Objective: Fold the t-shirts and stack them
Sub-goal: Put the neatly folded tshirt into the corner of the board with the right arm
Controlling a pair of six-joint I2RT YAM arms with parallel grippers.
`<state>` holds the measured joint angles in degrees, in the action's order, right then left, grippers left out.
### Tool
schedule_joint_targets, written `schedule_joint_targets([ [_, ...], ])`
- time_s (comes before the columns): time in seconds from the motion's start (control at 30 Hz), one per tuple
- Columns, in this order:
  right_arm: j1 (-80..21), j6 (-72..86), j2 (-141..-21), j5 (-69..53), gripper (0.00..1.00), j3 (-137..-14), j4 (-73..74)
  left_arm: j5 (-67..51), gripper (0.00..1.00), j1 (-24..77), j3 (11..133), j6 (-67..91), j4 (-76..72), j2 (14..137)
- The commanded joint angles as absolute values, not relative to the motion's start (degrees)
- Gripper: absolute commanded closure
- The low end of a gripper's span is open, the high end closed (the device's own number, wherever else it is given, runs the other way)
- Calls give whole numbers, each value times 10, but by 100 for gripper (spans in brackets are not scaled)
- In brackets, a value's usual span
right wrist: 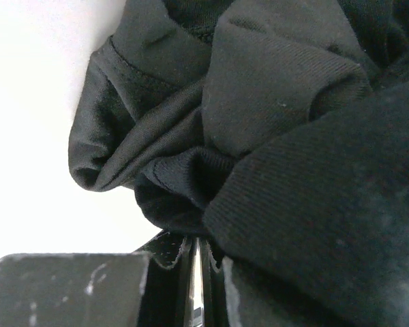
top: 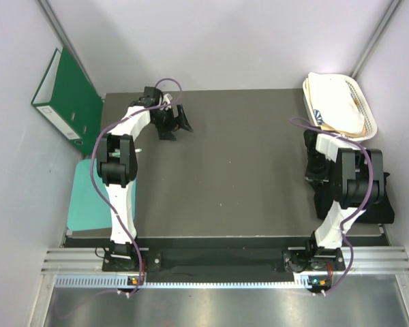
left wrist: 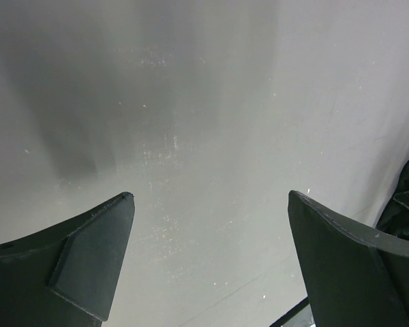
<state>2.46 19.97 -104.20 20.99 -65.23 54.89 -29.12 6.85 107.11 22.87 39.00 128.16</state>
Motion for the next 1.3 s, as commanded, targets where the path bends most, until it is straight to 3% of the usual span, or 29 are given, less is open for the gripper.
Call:
schedule_joint_targets([
  [0.0,32,197,-1020,239,100,-657,566,-299,1,71,1071,234,369,1263],
  [0.2,11,186,-979,228,97,-703,570,-289,1,71,1073,223,380,1259],
  [0.4,-66,179,-948,210,82,-798,563,-280,1,71,1089,211,394,1251],
  [0.5,-103,183,-954,186,61,-838,544,-268,1,71,1095,202,402,1245],
  [0.53,-123,184,-959,180,44,-845,526,-256,1,72,1097,200,406,1242],
  [0.63,-153,195,-970,150,18,-865,489,-228,1,76,1114,174,439,1239],
  [0.73,-175,208,-989,115,3,-884,437,-167,1,89,1137,142,468,1234],
  [0.9,-216,193,-1040,112,0,-968,417,-54,1,98,1128,125,484,1209],
  [1.27,-256,132,-1112,140,0,-1080,408,30,1,98,1121,111,516,1202],
])
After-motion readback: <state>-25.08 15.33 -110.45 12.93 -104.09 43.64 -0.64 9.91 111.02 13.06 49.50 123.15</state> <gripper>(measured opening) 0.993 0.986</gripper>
